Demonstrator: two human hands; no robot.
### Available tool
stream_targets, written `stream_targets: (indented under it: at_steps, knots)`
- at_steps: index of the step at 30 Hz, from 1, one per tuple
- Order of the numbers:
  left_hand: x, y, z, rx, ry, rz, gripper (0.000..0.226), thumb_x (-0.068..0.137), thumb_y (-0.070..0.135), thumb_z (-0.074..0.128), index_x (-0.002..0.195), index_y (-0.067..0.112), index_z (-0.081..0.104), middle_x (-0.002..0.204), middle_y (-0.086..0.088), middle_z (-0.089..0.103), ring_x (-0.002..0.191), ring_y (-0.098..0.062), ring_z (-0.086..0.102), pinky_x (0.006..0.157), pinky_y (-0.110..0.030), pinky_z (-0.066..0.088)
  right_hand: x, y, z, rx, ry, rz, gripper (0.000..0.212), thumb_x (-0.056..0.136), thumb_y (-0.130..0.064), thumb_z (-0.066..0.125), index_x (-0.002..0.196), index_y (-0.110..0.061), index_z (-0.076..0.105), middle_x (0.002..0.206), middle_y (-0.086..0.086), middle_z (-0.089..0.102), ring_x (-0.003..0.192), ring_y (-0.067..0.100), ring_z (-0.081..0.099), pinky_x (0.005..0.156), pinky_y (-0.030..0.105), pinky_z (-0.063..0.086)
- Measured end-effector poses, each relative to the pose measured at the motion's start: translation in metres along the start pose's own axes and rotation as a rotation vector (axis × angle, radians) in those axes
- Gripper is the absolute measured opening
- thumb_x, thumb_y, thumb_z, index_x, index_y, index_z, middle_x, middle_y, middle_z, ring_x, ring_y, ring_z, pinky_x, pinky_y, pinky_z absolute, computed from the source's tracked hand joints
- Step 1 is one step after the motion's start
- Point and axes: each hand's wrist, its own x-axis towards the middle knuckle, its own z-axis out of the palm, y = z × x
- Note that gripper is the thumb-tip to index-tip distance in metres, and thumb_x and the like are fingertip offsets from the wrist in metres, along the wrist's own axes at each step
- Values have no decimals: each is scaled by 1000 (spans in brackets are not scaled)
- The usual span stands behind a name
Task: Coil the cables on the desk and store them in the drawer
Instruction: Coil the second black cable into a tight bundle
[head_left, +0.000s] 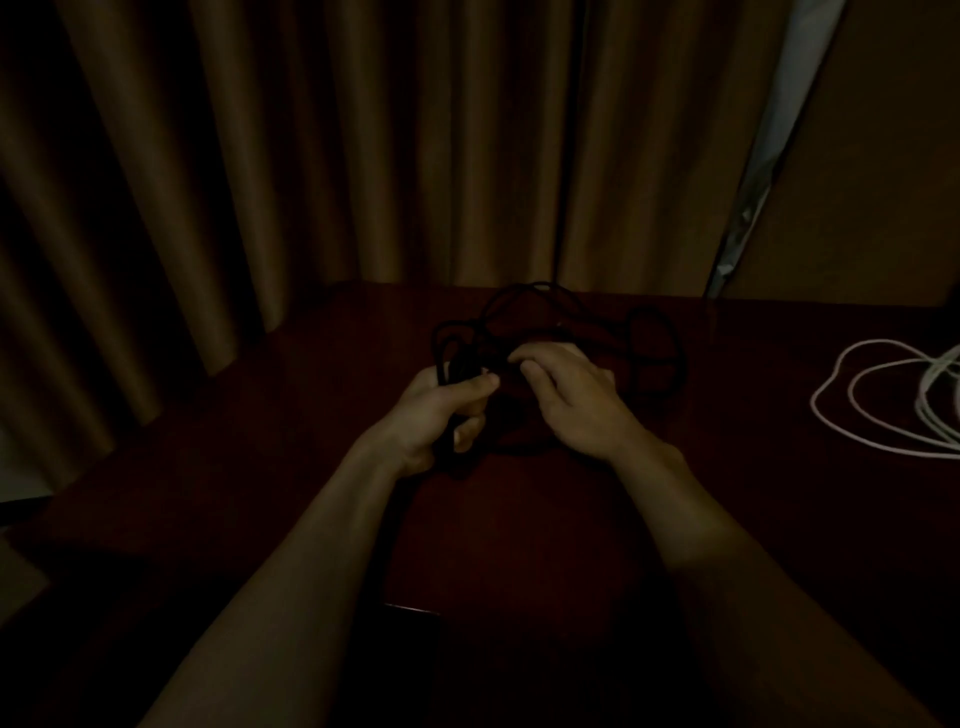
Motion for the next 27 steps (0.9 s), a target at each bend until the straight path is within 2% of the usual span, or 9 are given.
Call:
stream_targets:
  at_steps: [4,9,11,13,16,19,22,24,27]
  knots:
    - [0,-2,8,92,13,58,45,105,20,59,62,33,63,52,5,41,39,-11,38,43,-25,33,3,-3,10,21,186,-79,24,109,-28,47,109,-21,69,101,-13,68,98,10,58,86,43,48]
    - [1,-4,14,162,81,104,40,100,44,58,67,20,57,54,-2,49,45,-18,47,48,-28,43,0,-24,15,312,295,-104,28,108,-22,51,90,-9,68,78,1,67,69,17,64,62,41,50]
    - [3,-5,15,167,111,111,43,96,51,57,73,15,57,57,-4,52,48,-19,51,50,-29,46,0,-32,18,381,279,-59,30,110,-24,48,95,-10,70,81,3,69,73,19,67,66,44,54]
    - [3,-7,14,160,145,120,44,99,51,56,80,12,62,62,-9,58,55,-22,57,56,-32,50,0,-41,19,497,178,47,30,111,-25,42,115,-14,70,94,1,74,85,18,72,74,33,60]
    - [8,-9,10,59,265,124,38,105,39,56,102,5,71,88,-22,70,81,-26,68,75,-40,56,-2,-47,21,629,9,145,42,111,-20,36,152,-23,46,124,-4,66,112,8,65,98,21,52]
    - [9,-7,10,49,321,123,36,108,33,53,89,7,68,59,-6,58,56,-17,58,56,-29,51,0,-41,26,531,-1,143,52,110,-13,36,160,-24,31,136,-6,52,119,4,55,94,7,44]
    - [8,-3,10,-52,325,100,36,109,32,51,82,11,60,50,0,46,44,-15,45,46,-26,42,2,-28,28,424,73,165,47,110,-15,41,157,-19,38,146,1,50,125,1,52,85,-4,39]
    - [6,1,6,-208,323,84,34,109,31,51,81,13,57,49,2,42,41,-12,40,43,-24,37,2,-21,27,345,105,132,42,110,-16,44,152,-16,46,138,4,57,119,5,57,87,1,44]
    - [5,4,1,-326,280,89,32,108,31,51,81,15,55,50,3,40,41,-10,38,43,-22,33,4,-10,27,106,144,94,33,109,-19,46,139,-13,59,126,2,62,112,17,62,98,30,50]
